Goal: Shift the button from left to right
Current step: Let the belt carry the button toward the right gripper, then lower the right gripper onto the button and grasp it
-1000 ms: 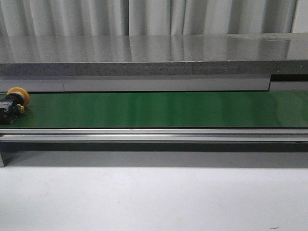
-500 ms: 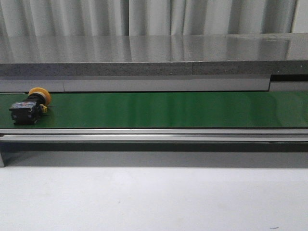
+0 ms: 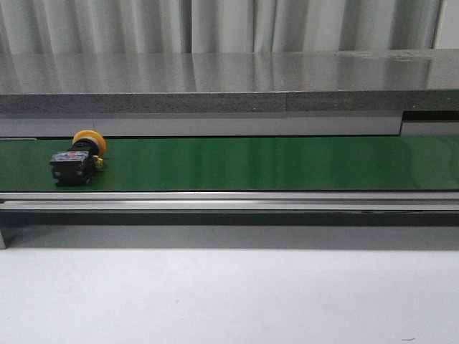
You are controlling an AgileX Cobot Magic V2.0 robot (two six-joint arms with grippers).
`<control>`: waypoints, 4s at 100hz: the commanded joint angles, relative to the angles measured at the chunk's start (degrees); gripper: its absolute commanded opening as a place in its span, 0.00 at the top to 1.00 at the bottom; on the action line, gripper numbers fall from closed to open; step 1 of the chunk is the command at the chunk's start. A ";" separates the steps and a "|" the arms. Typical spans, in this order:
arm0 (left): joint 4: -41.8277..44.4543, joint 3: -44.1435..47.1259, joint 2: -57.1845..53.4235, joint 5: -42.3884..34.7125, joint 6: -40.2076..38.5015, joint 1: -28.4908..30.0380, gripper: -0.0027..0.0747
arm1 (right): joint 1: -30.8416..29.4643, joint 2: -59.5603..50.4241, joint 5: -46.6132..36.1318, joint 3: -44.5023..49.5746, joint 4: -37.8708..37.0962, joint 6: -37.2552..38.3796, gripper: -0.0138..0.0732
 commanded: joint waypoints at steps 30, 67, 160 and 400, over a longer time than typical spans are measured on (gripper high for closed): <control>-0.07 0.56 0.20 -5.20 -0.10 -0.35 0.47 | -0.07 -0.93 -4.99 0.02 -0.68 -0.59 0.92; -0.07 1.01 0.20 -5.20 -0.10 -0.35 0.96 | -0.07 -0.93 -5.34 0.02 -0.68 -0.59 0.92; -0.07 1.01 0.20 -5.20 -0.10 -0.35 0.96 | -0.07 24.17 23.39 -33.84 -0.63 -0.59 0.92; -0.07 1.01 0.20 -5.20 -0.10 -0.35 0.96 | 14.68 92.34 23.96 -66.22 10.14 -0.64 0.13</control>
